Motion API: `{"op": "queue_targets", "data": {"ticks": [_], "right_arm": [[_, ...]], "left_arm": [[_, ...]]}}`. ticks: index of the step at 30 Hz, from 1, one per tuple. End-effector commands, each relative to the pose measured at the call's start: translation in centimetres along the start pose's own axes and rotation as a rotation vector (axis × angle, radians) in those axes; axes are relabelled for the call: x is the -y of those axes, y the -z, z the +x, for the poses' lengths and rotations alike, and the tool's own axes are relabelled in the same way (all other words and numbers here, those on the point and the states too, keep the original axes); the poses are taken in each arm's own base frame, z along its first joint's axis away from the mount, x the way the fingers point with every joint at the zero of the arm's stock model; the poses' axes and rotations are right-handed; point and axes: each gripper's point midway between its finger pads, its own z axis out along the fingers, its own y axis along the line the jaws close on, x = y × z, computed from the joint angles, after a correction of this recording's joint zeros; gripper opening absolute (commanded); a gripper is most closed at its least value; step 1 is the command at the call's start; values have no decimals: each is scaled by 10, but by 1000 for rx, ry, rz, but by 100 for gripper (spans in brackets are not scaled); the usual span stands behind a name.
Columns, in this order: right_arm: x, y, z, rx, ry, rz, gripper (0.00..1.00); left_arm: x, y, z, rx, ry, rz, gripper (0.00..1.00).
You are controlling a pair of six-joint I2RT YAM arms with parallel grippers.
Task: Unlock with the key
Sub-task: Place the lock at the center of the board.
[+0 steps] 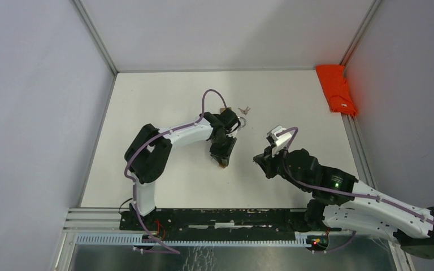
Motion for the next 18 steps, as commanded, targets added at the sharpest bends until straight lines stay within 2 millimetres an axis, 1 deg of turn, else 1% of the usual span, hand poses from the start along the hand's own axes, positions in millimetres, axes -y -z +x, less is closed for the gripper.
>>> {"op": "queue_targets", "data": {"ticks": [1,3,6,7,9,10,13,14,16,18], "right_arm": [[-3,2,-23,58,-4,-2,0],[-4,1,-22,53,-2,-4,0],[-5,-1,-20,43,1,-4,0],[-5,-1,-20,41,1,-4,0],[-5,-1,-17,36,-1,-4,0],[-5,-2,-17,34,-3,-5,0],[-5,-2,-16,31,-5,-8,0],[-5,-1,-16,31,-5,-6,0],[-3,-1,-17,28,1,5,0],[-2,0,-18,26,7,10,0]], "left_arm": [[1,7,-20,115,-32,-61,30],[2,6,-24,134,-35,-60,32],[-2,14,-34,201,-54,-128,36],[-9,19,-39,236,-63,-187,37],[-16,24,-44,281,-89,-243,37],[-17,26,-47,303,-99,-255,35],[-18,24,-51,344,-93,-249,25],[-15,22,-53,355,-80,-227,21],[-11,14,-55,358,-37,-204,11],[-12,12,-65,381,46,-228,6]]}}
